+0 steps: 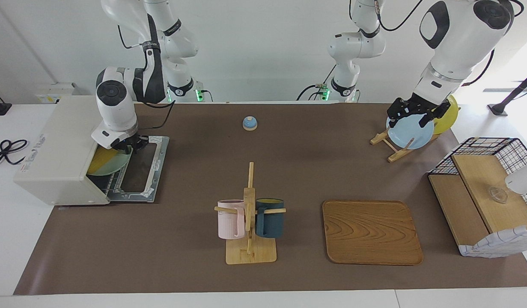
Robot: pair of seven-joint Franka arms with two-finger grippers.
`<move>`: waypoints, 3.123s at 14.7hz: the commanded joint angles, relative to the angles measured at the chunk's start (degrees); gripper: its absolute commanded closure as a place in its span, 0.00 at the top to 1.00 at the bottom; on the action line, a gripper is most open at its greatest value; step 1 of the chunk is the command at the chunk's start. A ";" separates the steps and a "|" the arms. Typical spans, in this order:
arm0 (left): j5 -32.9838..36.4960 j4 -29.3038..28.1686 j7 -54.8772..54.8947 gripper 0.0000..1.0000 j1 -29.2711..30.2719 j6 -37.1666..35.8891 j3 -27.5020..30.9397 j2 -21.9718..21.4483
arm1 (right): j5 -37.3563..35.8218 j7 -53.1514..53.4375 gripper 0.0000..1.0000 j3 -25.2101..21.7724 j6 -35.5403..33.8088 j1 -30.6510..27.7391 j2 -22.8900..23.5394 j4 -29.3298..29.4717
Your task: Put corn in oven
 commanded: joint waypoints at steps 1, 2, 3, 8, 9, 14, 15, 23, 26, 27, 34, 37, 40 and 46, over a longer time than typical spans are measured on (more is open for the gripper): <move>1.20 -0.14 0.12 1.00 0.11 -0.28 -0.12 -0.63 | -0.06 0.15 0.31 0.49 -3.14 1.91 -0.66 2.33; 1.20 -0.14 0.12 1.00 0.11 -0.37 -0.04 -0.63 | 0.03 1.03 0.31 0.49 -4.20 3.31 -0.66 3.21; 1.20 -0.14 0.12 1.00 0.11 -0.28 -0.03 -0.63 | 0.03 2.08 0.31 0.49 -5.17 5.24 -0.66 4.00; 1.20 -0.14 0.12 1.00 0.11 -0.28 -0.03 -0.63 | 0.03 7.81 0.09 0.49 -6.23 9.39 -0.92 3.83; 1.20 -0.14 0.12 1.00 0.11 -0.37 -0.03 -0.63 | -0.06 7.55 0.09 0.49 -6.06 9.13 -0.83 3.75; 1.20 -0.14 0.12 1.00 0.11 -0.28 -0.03 -0.63 | 0.55 11.04 0.00 0.58 -2.29 9.83 -1.45 -0.80; 1.20 -0.14 0.12 1.00 0.11 -0.28 -0.03 -0.63 | 0.82 13.06 0.00 0.58 -0.62 10.26 -1.45 -2.65; 1.20 -0.14 0.12 1.00 0.11 -0.28 -0.12 -0.63 | 0.91 17.56 0.00 0.58 6.50 11.85 -2.85 -10.92; 1.20 -0.14 0.12 1.00 0.11 -0.28 -0.03 -0.63 | 0.99 17.65 0.00 0.58 8.27 11.76 -3.38 -12.51; 1.20 -0.14 0.12 1.00 0.11 -0.28 -0.03 -0.63 | 0.99 17.56 0.00 0.49 8.27 11.59 -3.38 -12.60; 1.20 -0.14 0.12 1.00 0.11 -0.28 -0.12 -0.63 | 0.99 15.02 0.00 0.40 10.11 8.43 -3.21 -14.09; 1.20 -0.14 0.12 1.00 0.11 -0.37 -0.03 -0.63 | 0.99 14.93 0.00 0.49 12.22 8.16 -2.85 -14.45; 1.20 -0.14 0.12 1.00 0.11 -0.28 -0.03 -0.63 | 0.99 14.75 0.00 0.40 12.23 7.37 -2.85 -14.45; 1.20 -0.14 0.12 1.00 0.11 -0.37 -0.03 -0.63 | -0.58 13.69 0.00 0.31 7.15 7.37 -2.33 -11.48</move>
